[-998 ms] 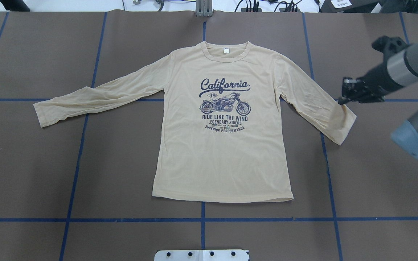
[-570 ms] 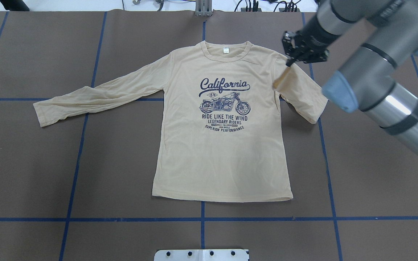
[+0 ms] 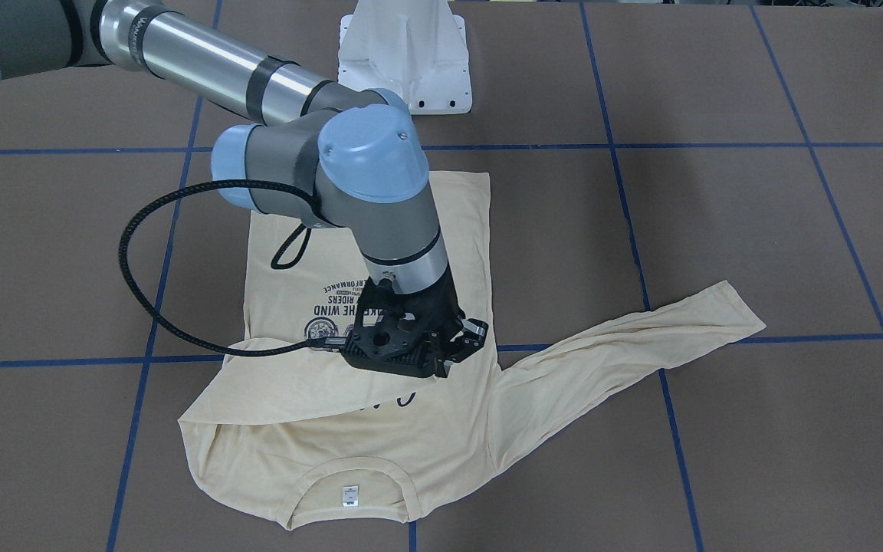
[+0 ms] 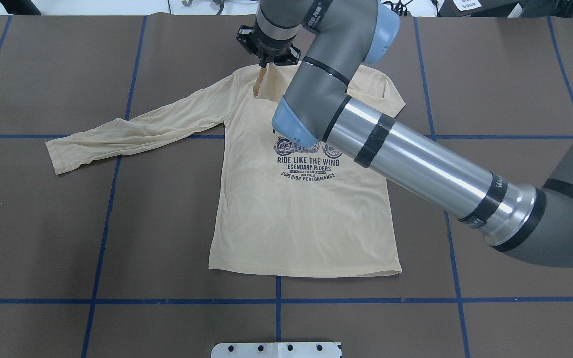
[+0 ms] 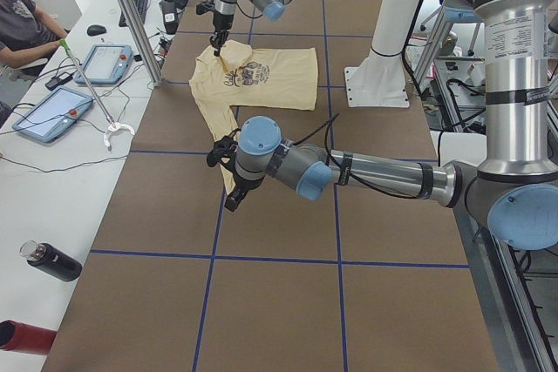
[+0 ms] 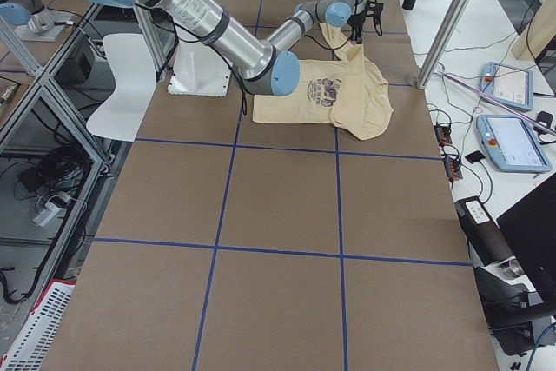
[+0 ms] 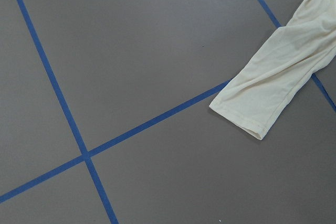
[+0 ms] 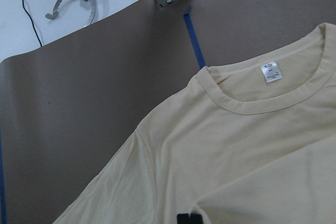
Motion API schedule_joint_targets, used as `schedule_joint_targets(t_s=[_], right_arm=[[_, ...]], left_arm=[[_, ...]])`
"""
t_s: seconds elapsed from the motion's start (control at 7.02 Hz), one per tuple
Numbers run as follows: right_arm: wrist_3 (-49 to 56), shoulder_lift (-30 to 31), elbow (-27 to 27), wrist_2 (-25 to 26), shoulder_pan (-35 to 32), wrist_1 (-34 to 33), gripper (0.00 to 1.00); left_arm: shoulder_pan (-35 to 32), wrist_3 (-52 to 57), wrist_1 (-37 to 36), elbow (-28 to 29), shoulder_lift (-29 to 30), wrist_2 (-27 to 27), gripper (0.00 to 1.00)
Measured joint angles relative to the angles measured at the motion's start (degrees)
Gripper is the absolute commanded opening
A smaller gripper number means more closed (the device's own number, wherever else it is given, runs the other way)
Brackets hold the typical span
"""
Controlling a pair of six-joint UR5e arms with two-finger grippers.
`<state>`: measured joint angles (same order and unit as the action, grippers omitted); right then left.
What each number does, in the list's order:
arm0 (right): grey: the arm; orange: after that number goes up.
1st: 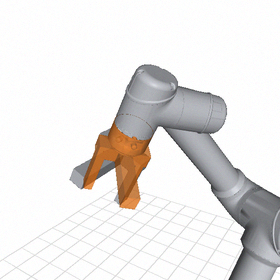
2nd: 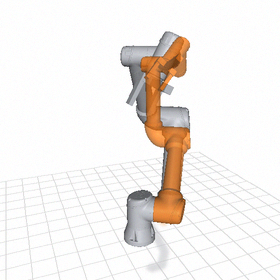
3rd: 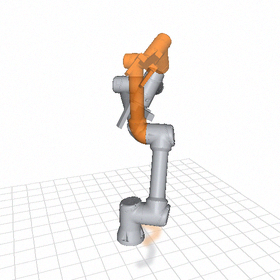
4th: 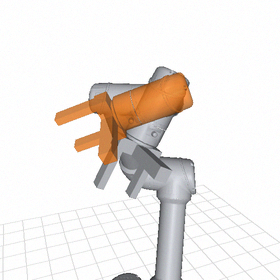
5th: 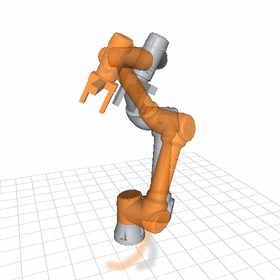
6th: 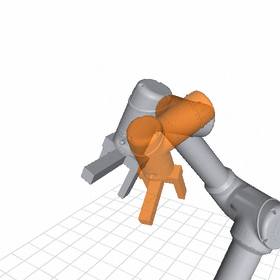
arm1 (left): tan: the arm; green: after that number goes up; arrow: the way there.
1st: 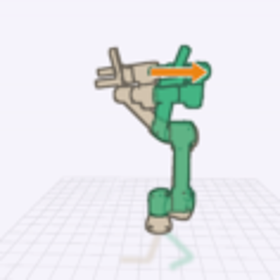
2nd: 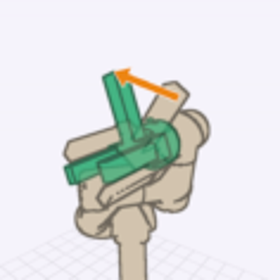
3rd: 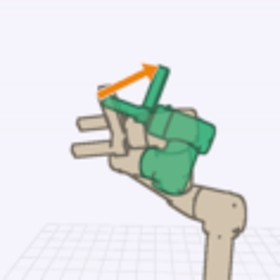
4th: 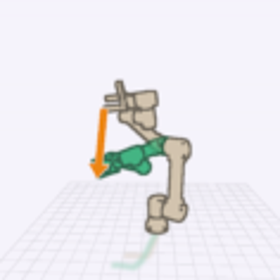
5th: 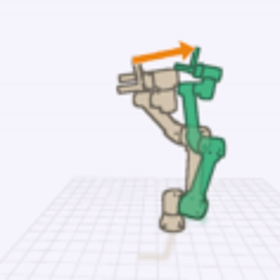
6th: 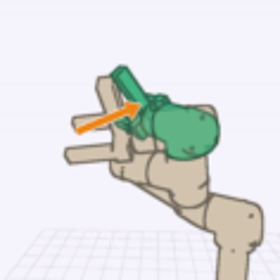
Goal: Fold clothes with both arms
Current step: 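Lift the sleeve with the right gripper and fold it across the shirt body, then release the sleeve and raise the right gripper while the left gripper reaches the other cuff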
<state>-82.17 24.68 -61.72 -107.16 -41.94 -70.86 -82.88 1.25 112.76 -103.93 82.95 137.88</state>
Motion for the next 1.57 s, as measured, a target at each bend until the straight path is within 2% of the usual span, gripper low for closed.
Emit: schedule_joint_targets(t_s=[0.29, 0.43, 0.57, 0.86, 1.0, 1.28, 1.43, 1.57], right_arm=[[0.08, -5.14, 6.58, 3.26, 2.84, 1.28, 0.00], [0.15, -7.07, 9.99, 5.24, 4.08, 2.12, 0.09], [0.13, -8.58, 13.11, 6.50, 4.74, 3.74, 0.99], [-1.79, -12.22, 19.21, 7.69, 5.04, 6.65, 1.00], [-4.82, -13.72, 20.43, 7.78, 4.92, 7.02, 1.00], [-11.12, -15.59, 20.28, 5.25, 3.45, 5.58, 1.00], [-11.85, -13.42, 16.63, 0.79, 1.24, 2.91, 1.00], [-11.16, -7.10, 8.30, -3.78, -1.04, -0.10, 1.00]], left_arm=[[0.00, 0.11, 0.00, -0.03, 0.01, 0.02, 0.99], [0.03, 0.12, 0.15, -0.04, 0.02, 0.02, 0.99], [0.09, 0.07, 0.54, 0.02, 0.02, 0.03, 0.99], [0.37, -0.41, 1.25, 0.77, 0.18, 1.44, 0.99], [1.62, -2.69, 2.62, 1.63, 0.45, 2.74, 0.99], [8.17, -17.00, 11.80, 3.35, 0.75, 2.21, 0.99], [11.75, -24.71, 17.19, 5.22, 1.18, -0.69, 0.98], [14.74, -29.11, 20.85, 8.74, 3.10, -3.85, 0.97]])
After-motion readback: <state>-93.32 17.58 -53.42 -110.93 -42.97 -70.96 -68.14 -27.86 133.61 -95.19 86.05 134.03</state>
